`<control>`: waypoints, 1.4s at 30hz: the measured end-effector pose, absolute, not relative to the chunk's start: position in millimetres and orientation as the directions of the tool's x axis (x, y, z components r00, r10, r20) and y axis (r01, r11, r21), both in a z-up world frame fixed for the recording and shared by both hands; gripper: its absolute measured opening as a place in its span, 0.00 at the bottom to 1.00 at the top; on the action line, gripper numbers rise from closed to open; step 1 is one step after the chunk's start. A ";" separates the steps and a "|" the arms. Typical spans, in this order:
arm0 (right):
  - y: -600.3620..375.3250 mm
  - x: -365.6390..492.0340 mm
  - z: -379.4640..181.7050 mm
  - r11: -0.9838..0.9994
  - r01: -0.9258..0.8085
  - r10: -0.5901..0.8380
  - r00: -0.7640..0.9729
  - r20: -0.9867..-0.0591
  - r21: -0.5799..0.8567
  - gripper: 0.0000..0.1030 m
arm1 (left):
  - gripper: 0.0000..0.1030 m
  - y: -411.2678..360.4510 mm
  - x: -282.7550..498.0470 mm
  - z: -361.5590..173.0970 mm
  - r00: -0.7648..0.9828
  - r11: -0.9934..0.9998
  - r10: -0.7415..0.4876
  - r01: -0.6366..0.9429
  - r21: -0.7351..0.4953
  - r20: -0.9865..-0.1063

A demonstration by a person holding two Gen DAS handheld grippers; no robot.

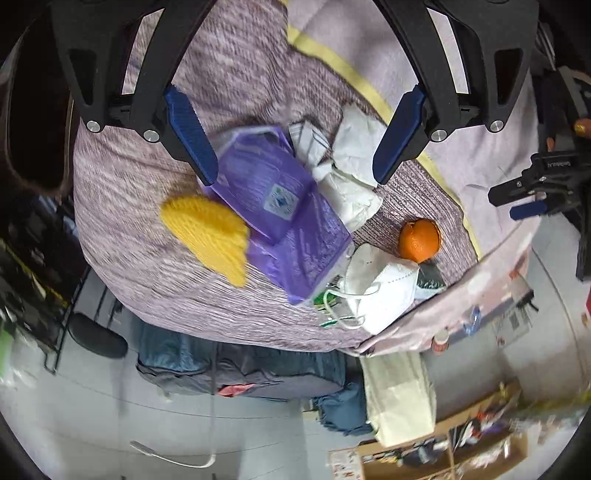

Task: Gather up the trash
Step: 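Return both tools over the bed toward the remaining trash, then grasp the purple plastic bag with the right tool while the left tool grasps the orange, then carry the purple bag to the bin and open the right tool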

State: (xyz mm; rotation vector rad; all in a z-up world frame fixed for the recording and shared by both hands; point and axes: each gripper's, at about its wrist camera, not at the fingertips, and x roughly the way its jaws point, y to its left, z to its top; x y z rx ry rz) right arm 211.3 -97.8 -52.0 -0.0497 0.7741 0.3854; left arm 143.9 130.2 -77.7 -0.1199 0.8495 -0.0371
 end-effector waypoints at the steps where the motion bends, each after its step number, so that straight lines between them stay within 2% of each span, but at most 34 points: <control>1: -89.5 217.3 -52.1 0.926 -0.370 0.317 0.646 -0.695 0.079 0.81 | 0.94 128.6 148.2 -79.2 0.656 0.993 -0.081 -0.011 -0.116 -0.750; 6: -61.8 244.6 -52.8 0.931 -0.363 0.235 0.676 -0.699 -0.039 0.81 | 0.94 122.0 171.8 -84.3 0.634 0.995 -0.087 0.011 -0.104 -0.768; 8: -56.0 257.3 -59.4 0.932 -0.358 0.211 0.663 -0.719 -0.057 0.76 | 0.94 119.6 181.7 -86.9 0.625 0.995 -0.081 0.012 -0.095 -0.777; 13: -54.2 277.8 -77.0 0.937 -0.340 0.164 0.621 -0.767 -0.075 0.39 | 0.94 108.6 211.8 -97.7 0.578 0.995 -0.093 0.030 -0.093 -0.811; 16: -63.9 277.6 -72.7 0.943 -0.333 0.200 0.626 -0.754 -0.026 0.30 | 0.94 102.2 227.1 -99.4 0.566 0.994 -0.109 0.043 -0.103 -0.817; 18: -73.1 271.5 -64.7 0.939 -0.343 0.248 0.632 -0.734 0.022 0.28 | 0.93 101.2 235.9 -100.9 0.560 0.994 -0.102 0.032 -0.102 -0.822; 20: -81.4 263.8 -57.3 0.933 -0.352 0.301 0.631 -0.715 0.083 0.27 | 0.85 101.9 243.1 -103.1 0.549 0.994 -0.103 0.018 -0.111 -0.830; 23: -95.0 250.4 -44.7 0.914 -0.369 0.380 0.631 -0.676 0.169 0.26 | 0.66 104.0 248.3 -106.1 0.534 0.988 -0.135 0.009 -0.154 -0.835; 24: -101.2 245.0 -40.6 0.908 -0.371 0.401 0.633 -0.662 0.195 0.26 | 0.57 103.9 248.9 -106.7 0.531 0.987 -0.138 0.004 -0.161 -0.836; 25: -104.7 241.0 -38.0 0.904 -0.372 0.414 0.633 -0.654 0.212 0.26 | 0.53 103.0 248.8 -106.6 0.535 0.988 -0.131 -0.002 -0.157 -0.835; 30: -122.6 218.6 -27.6 0.884 -0.365 0.466 0.641 -0.610 0.292 0.26 | 0.48 99.9 236.4 -103.1 0.557 0.988 -0.125 -0.009 -0.156 -0.821; 36: -145.8 198.0 -22.2 0.868 -0.340 0.494 0.657 -0.570 0.361 0.26 | 0.48 100.5 205.7 -93.1 0.581 0.982 -0.150 -0.008 -0.190 -0.800; 42: -161.8 170.4 -19.7 0.881 -0.311 0.467 0.693 -0.550 0.357 0.26 | 0.48 98.1 170.3 -85.4 0.599 0.972 -0.191 0.007 -0.234 -0.777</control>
